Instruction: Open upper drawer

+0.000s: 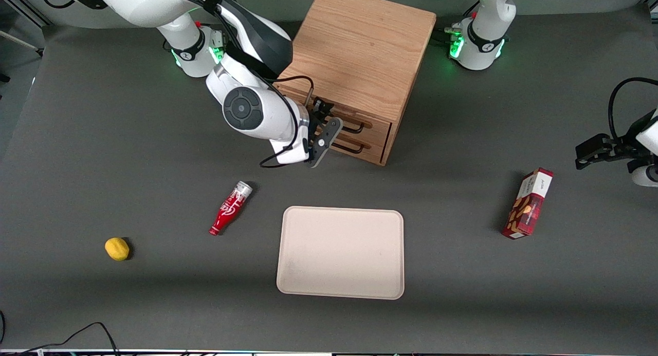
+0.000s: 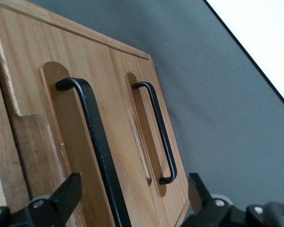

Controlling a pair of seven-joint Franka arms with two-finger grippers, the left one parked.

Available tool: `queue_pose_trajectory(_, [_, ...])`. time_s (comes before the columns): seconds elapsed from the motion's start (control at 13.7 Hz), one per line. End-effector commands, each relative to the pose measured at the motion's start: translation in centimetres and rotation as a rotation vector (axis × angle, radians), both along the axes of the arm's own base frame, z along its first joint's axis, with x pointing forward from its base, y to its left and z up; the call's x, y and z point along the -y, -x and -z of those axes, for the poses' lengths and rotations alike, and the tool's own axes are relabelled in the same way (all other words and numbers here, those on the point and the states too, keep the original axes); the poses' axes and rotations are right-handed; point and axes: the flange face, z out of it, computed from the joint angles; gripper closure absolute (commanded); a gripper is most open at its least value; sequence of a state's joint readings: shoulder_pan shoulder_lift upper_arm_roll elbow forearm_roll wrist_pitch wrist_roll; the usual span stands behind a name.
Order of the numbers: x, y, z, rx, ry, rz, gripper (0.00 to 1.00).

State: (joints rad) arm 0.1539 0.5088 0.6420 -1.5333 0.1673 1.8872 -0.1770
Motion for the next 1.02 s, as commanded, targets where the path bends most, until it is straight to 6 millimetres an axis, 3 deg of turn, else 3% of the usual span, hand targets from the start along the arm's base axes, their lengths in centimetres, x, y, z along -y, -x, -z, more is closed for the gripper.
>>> queue_pose_trajectory(0.0, [-0.6, 0.4, 0.1, 0.029, 0.002, -0.014, 0.0])
queue_pose_trajectory(0.95, [-1.2, 0.1, 2.6, 0.057, 0.011, 0.007, 0.0])
